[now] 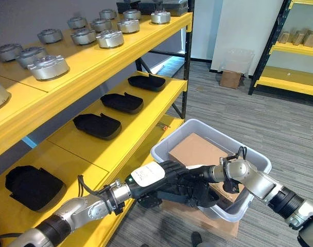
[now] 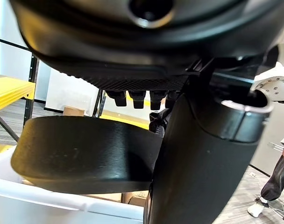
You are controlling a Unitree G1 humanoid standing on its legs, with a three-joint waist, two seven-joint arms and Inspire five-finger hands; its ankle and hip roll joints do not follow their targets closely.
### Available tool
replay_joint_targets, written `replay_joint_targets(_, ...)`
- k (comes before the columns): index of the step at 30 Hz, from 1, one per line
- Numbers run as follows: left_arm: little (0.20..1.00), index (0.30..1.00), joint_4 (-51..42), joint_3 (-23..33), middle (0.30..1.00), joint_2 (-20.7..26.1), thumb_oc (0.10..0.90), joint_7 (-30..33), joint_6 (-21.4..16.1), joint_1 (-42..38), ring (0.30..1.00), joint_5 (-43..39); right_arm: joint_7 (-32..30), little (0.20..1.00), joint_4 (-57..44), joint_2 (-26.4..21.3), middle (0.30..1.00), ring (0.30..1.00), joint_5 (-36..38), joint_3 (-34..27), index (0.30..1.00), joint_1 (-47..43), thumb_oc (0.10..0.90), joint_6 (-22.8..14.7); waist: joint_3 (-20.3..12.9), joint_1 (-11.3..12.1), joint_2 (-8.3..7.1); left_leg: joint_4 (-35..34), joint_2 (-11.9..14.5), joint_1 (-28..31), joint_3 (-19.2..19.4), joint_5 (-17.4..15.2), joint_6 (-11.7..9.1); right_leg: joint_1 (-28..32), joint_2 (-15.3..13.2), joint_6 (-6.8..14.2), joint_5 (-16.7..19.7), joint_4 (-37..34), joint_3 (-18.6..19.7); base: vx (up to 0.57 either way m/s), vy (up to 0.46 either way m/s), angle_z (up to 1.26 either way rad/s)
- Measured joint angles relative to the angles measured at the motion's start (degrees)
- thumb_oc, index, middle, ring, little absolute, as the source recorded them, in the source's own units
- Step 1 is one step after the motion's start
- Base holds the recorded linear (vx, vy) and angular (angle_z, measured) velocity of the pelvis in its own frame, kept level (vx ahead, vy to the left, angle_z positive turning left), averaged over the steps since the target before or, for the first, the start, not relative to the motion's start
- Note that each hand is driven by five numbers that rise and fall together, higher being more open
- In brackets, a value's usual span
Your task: Move parts from the plastic box to the shelf.
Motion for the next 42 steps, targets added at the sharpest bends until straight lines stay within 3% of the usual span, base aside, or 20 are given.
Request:
replay_joint_targets(15, 1.0, 1.0, 0.34, 0.02, 1.0, -3.69, 0.9, 0.07, 0.65, 0.01, 1.0, -0.12, -0.27, 0.3, 0.01, -0.58, 0.3, 0.3, 0.0, 0.03, 0.3, 0.01, 0.4, -0.08, -0.01, -0.06, 0.0, 0.0, -0.02, 0.16, 0.09, 0.05, 0.08, 0.01, 0.15, 0.04, 0.03, 0.02, 0.22, 0.0, 0.0, 0.0)
replay_joint_targets(32, 1.0, 1.0, 0.35, 0.07, 1.0, -3.53, 0.9, 0.57, 3.05, 0.3, 1.0, 0.08, -1.39, 0.3, 0.01, -0.42, 0.3, 0.3, 0.0, 0.02, 0.3, 0.02, 0.4, -0.09, -0.02, 0.2, 0.01, 0.0, -0.05, 0.23, 0.08, 0.11, 0.21, 0.07, 0.15, 0.23, 0.18, 0.02, 0.32, 0.0, 0.0, 0.0)
replay_joint_targets(42, 1.0, 1.0, 7.26, 4.99, 1.0, -3.25, 0.9, 1.43, 5.43, 3.8, 1.0, 2.85, -0.48, 0.3, 0.01, 1.43, 0.3, 0.3, 0.94, -0.11, 0.3, 0.16, 0.4, -0.1, -0.16, 0.39, 0.24, 0.0, -0.03, 0.23, 0.08, -0.03, 0.03, 0.04, 0.11, 0.05, 0.05, 0.0, 0.37, 0.0, 0.0, 0.0)
